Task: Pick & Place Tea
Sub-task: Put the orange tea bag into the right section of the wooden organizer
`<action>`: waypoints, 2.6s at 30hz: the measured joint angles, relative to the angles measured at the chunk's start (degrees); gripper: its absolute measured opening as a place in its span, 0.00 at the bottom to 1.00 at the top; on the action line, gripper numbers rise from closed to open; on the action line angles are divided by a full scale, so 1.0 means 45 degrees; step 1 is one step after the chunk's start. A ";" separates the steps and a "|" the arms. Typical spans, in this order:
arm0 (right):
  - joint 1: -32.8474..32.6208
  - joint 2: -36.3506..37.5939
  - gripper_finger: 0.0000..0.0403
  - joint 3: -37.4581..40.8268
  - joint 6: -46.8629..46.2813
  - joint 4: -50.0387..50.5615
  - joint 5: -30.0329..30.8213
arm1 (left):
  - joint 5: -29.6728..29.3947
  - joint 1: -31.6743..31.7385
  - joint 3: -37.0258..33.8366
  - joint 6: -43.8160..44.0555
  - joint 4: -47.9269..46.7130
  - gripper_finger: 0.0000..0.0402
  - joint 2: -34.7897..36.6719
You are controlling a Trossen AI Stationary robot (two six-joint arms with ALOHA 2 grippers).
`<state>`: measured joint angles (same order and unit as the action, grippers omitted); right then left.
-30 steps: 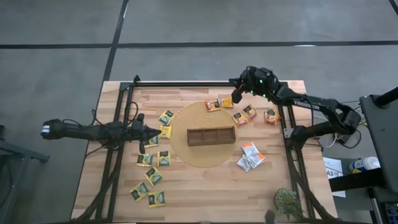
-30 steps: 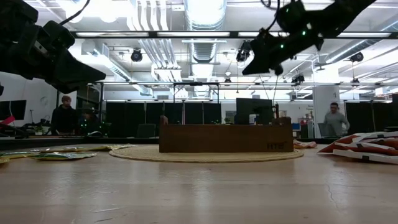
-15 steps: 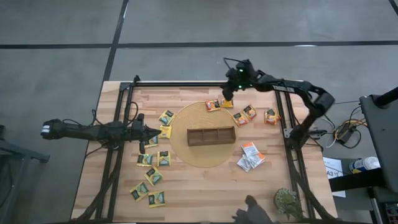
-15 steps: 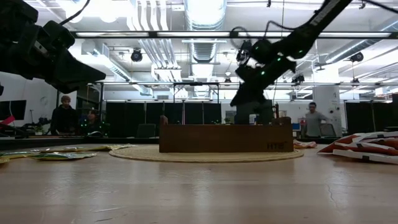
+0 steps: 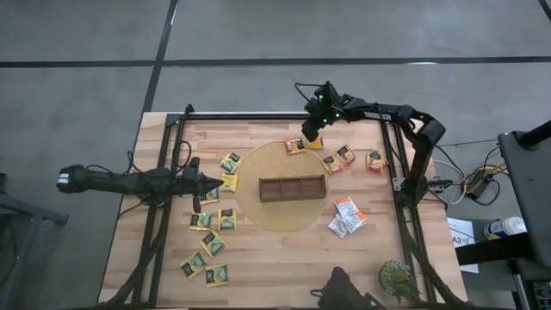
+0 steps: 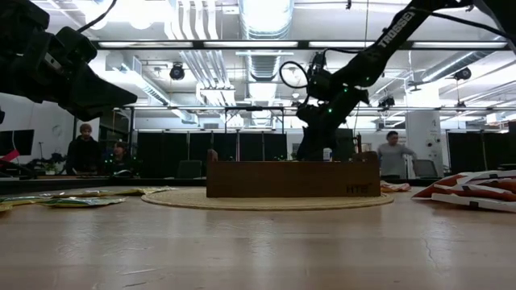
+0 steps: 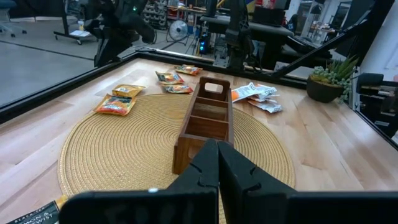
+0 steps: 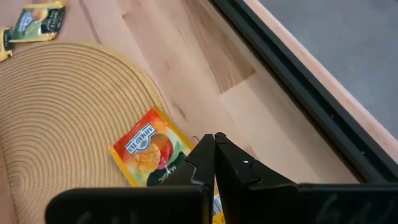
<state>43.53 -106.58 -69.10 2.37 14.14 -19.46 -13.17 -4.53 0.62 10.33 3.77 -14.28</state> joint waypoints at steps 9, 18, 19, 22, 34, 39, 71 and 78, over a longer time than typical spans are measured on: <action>-0.0124 -0.0036 0.02 0.0024 0.0907 0.0245 0.0071 | 0.0000 0.0000 0.0000 0.0005 0.0000 0.00 0.0000; -0.0288 -0.0036 0.17 0.0037 0.1283 0.0534 0.0747 | 0.0000 0.0005 0.0003 0.0005 0.0000 0.00 0.0000; -0.0296 -0.0036 0.20 0.0044 0.1280 0.0554 0.0751 | 0.0000 0.0005 0.0002 0.0004 0.0000 0.00 0.0000; -0.0317 -0.0036 0.27 0.0081 0.1157 0.0579 0.0756 | 0.0000 0.0004 0.0000 0.0000 0.0000 0.00 0.0000; -0.0374 -0.0036 0.41 0.0194 -0.0184 0.0314 0.0795 | 0.0000 0.0002 0.0000 0.0004 0.0000 0.00 0.0000; -0.0493 -0.0036 0.39 0.0239 -0.0340 0.0299 0.0800 | 0.0000 0.0001 0.0000 0.0003 0.0000 0.00 0.0000; -0.0866 -0.2735 0.31 -0.1735 -0.0876 0.1871 0.0981 | 0.0000 0.0004 0.0004 0.0000 0.0005 0.00 0.0005; -0.0861 -0.3486 0.26 -0.3111 -0.0602 0.3557 0.0994 | 0.0000 0.0002 0.0002 0.0005 0.0005 0.00 0.0005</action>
<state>39.66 -122.26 -83.10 -0.34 30.15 -14.98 -13.17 -4.53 0.64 10.35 3.79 -14.26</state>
